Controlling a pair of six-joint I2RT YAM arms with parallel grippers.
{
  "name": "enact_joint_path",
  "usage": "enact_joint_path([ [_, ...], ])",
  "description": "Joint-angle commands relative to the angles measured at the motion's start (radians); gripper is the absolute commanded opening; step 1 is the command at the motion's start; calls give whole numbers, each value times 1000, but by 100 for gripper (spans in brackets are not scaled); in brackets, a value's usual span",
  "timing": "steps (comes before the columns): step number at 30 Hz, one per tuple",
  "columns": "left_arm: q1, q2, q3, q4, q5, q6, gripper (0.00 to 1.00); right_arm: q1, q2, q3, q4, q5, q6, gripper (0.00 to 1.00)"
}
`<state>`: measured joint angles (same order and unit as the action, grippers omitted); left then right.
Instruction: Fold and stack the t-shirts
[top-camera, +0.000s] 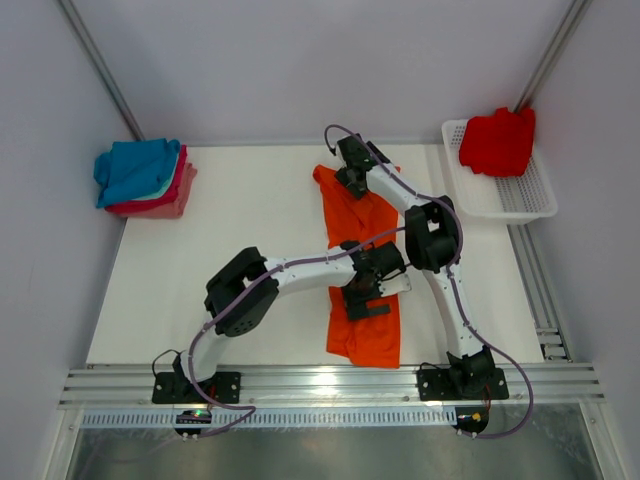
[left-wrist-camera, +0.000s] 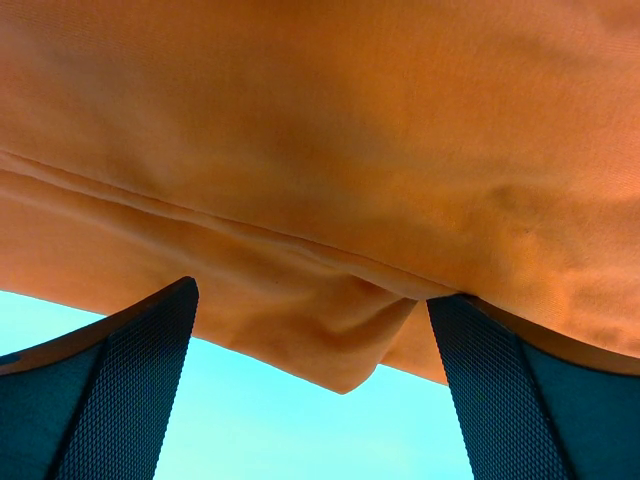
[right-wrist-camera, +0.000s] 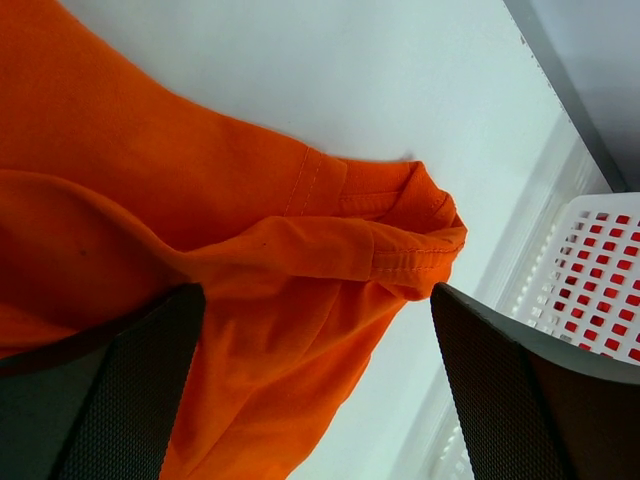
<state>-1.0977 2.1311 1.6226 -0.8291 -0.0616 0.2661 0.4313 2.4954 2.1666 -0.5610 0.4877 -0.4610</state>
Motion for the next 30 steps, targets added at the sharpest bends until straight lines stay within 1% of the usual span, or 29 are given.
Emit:
enact_joint_path([
  [1,-5,21,-9,170,-72,-34,99,21,-32,-20,12,15,4,99],
  [3,2,-14,31,139,-70,-51,99,21,-59,8,-32,22,7,99],
  [4,5,-51,83,108,-78,-53,99,21,-72,25,-51,23,18,99],
  [6,6,-83,135,79,-98,-53,99,21,-104,42,-80,19,25,99],
  [7,6,-97,185,62,-107,-54,99,21,-148,36,-92,23,31,99],
  [9,6,-138,235,22,-129,-71,99,23,-231,-2,-88,32,33,99],
  [11,7,-187,247,18,-150,-87,99,21,-291,-60,-74,41,38,99],
  [13,9,-226,234,36,-179,-129,99,23,-370,-94,-50,51,45,99],
  [16,10,-307,195,85,-224,-163,99,23,-426,-132,-40,60,64,99],
  [20,12,-405,135,159,-297,-157,99,21,-504,-181,-25,86,104,99],
  [22,13,-457,105,182,-346,-146,99,23,-533,-217,13,107,122,99],
  [24,18,-520,48,202,-375,-133,99,21,-588,-284,73,153,133,99],
  [25,24,-542,28,240,-417,-113,99,23,-611,-339,93,164,134,99],
  [27,39,-606,-39,274,-423,-103,99,21,-688,-396,156,193,146,99],
  [29,87,-648,-72,289,-374,-119,99,21,-743,-485,197,225,156,99],
  [30,105,-669,-101,291,-347,-128,99,20,-801,-514,234,235,159,99],
])
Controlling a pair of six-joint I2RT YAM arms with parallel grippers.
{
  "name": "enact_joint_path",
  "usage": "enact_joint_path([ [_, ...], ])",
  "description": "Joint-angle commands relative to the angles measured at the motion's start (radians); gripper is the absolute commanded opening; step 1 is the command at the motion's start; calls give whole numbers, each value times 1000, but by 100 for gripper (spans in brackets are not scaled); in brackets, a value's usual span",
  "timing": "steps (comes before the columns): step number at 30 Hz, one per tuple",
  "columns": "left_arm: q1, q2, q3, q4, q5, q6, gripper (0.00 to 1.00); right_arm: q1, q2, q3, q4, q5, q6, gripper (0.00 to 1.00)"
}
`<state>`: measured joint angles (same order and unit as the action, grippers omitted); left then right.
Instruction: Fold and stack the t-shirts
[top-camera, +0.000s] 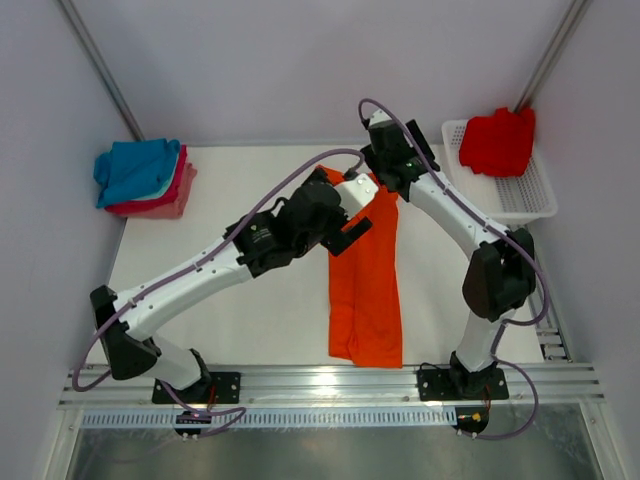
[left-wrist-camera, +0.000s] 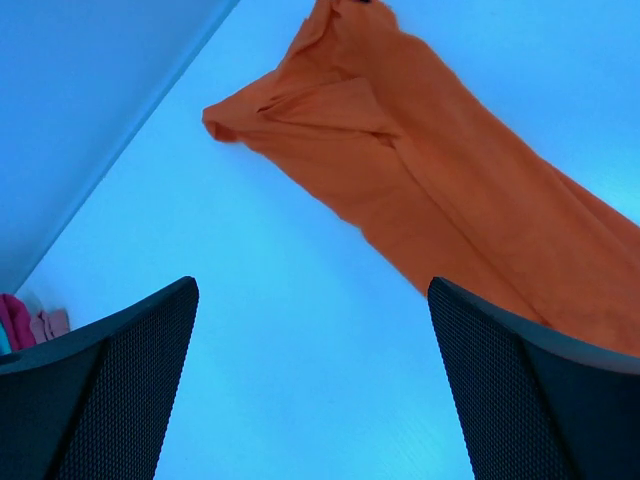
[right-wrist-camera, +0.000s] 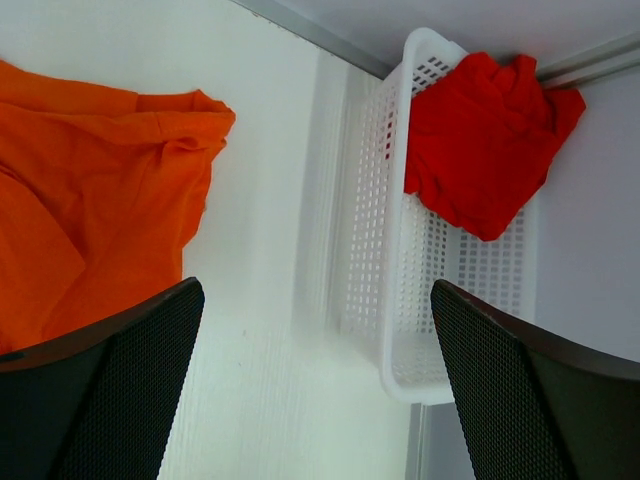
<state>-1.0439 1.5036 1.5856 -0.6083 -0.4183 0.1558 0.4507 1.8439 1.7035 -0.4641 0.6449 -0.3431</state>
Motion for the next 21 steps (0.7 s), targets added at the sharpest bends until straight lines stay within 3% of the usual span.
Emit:
enact_joint_path([
  [1,86,-81,-79,67,35,-22,99,2,-181,-114,159,87,50,99],
  [6,153,-195,-218,33,231,33,99,-3,-400,-359,347,145,78,99],
  [11,186,-279,-378,-16,414,109,99,-20,-701,-724,580,56,56,99],
  [12,186,-281,-394,-28,512,114,99,-20,-728,-763,594,35,49,100],
  [16,186,-241,-427,-56,705,139,97,-20,-747,-853,523,-80,32,99],
  [21,171,-79,-366,-157,819,183,94,-21,-692,-890,418,-244,16,99],
])
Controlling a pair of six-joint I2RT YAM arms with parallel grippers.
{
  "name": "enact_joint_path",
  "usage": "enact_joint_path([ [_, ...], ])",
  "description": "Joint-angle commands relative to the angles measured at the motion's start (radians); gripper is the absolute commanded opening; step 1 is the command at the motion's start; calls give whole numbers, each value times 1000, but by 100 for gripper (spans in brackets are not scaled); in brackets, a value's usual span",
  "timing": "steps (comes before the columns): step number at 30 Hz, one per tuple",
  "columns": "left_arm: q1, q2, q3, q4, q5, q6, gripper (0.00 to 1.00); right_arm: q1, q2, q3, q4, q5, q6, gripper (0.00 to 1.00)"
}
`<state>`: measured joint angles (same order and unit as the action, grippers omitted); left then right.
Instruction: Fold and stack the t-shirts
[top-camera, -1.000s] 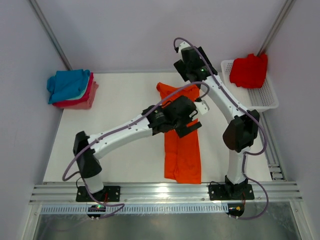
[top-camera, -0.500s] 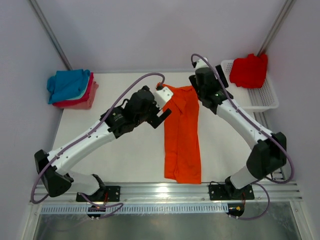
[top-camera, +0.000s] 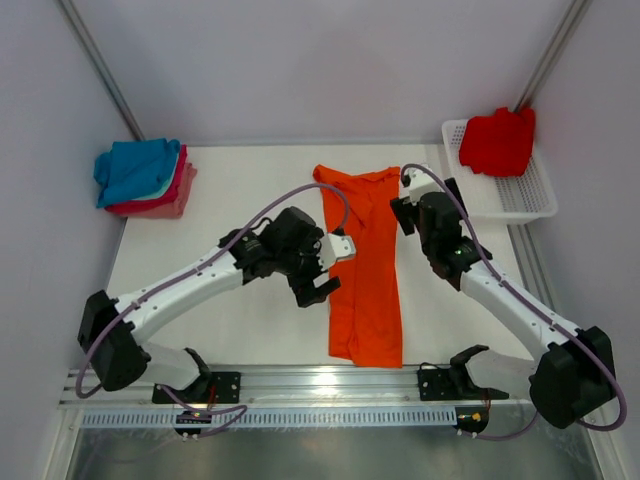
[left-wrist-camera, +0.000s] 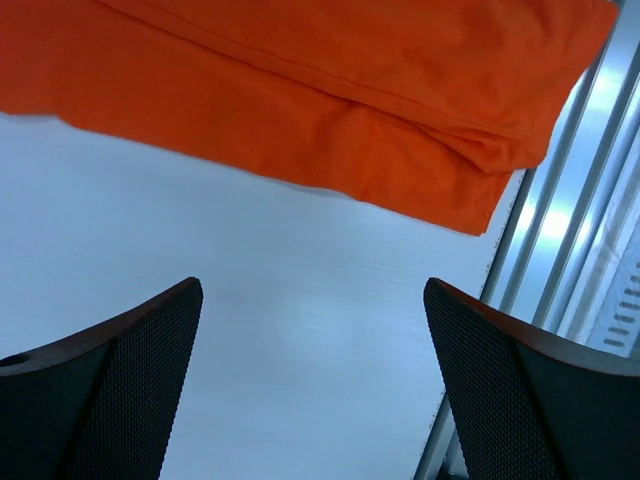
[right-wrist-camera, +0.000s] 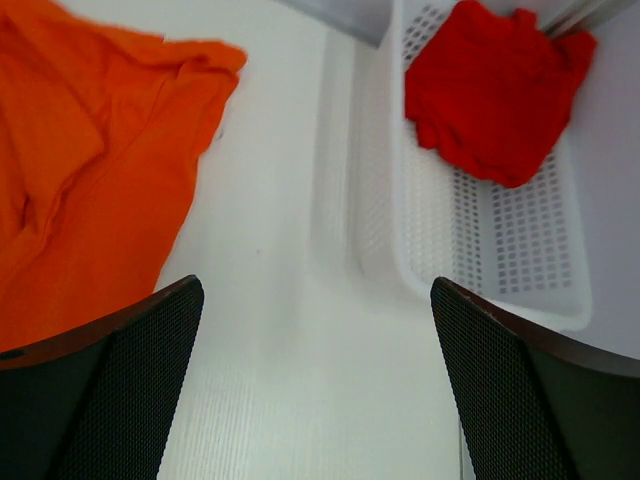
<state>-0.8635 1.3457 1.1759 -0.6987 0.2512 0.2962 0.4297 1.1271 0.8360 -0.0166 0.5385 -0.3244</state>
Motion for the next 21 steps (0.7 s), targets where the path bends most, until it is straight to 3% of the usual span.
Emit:
enact_joint_path([
  [1,-15,104,56,-94,160,53,94,1,31,-43,-25,-149,-4,99],
  [2,-25,125,74,-105,160,63,99,1,36,-52,-7,-162,-5,99],
  [9,-234,230,76,-96,18,118,99,1,65,-40,3,-120,-24,99],
  [15,-437,274,39,-68,-121,139,99,-2,76,-57,124,118,-54,99],
  [21,-485,345,45,-10,-138,94,99,-17,63,-67,147,138,-62,99],
])
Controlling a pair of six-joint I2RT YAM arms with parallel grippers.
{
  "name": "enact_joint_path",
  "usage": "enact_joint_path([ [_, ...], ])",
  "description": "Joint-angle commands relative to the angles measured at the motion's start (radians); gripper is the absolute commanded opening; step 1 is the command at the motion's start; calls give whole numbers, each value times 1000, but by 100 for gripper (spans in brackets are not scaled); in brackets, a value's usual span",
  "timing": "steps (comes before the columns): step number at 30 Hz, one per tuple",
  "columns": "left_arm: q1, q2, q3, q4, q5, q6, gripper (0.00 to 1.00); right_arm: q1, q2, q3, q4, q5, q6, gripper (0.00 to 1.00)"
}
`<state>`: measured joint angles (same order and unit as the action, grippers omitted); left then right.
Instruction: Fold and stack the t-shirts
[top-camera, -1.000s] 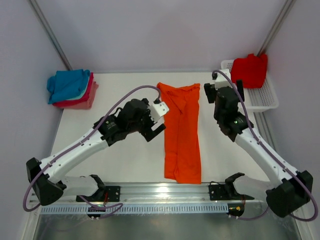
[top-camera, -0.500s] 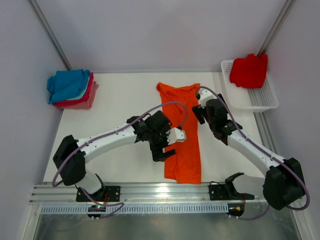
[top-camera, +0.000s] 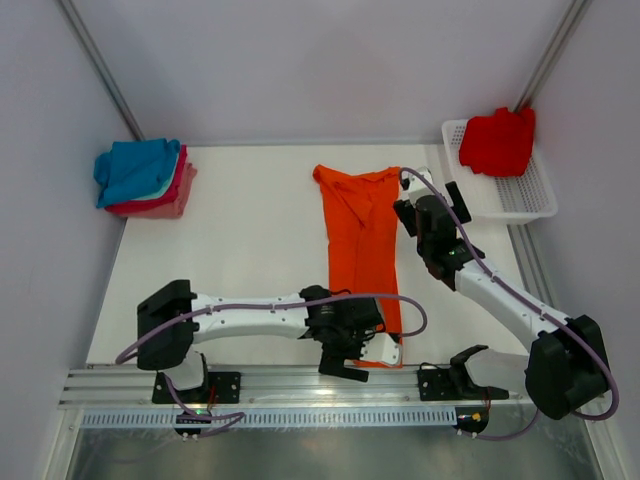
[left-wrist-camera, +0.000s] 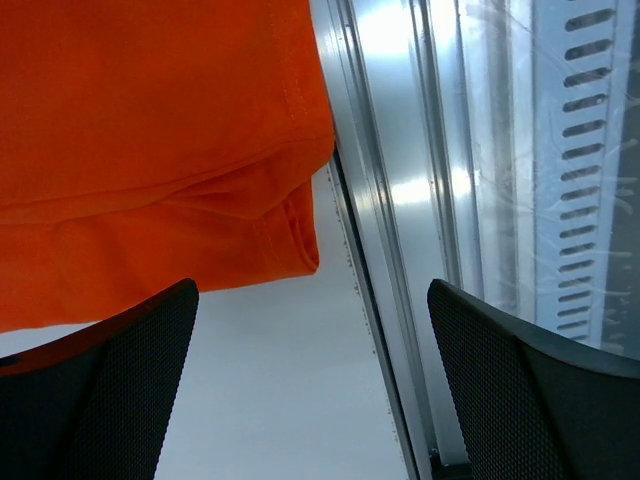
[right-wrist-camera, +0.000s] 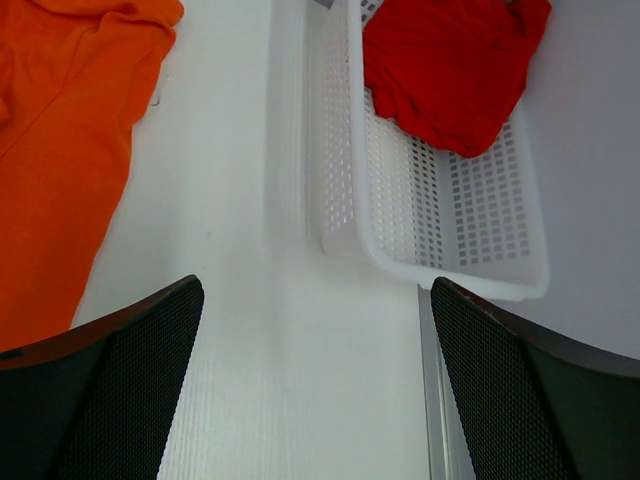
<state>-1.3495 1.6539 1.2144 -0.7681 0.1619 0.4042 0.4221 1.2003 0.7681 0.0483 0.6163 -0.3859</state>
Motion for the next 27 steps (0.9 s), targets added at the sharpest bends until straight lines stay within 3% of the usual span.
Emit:
enact_joint_path([
  [1,0,50,11,70,-64,-19,99,-22,-11,3,82,77,1,99],
  [6,-14,139,36,157,-153,-71,97,-72,-24,5,81,92,31,99],
  [14,-34,188,123,156,-217,-108,96,-117,-25,20,50,86,51,99],
  [27,-59,233,189,124,-206,-148,95,-115,-13,30,30,68,62,99],
])
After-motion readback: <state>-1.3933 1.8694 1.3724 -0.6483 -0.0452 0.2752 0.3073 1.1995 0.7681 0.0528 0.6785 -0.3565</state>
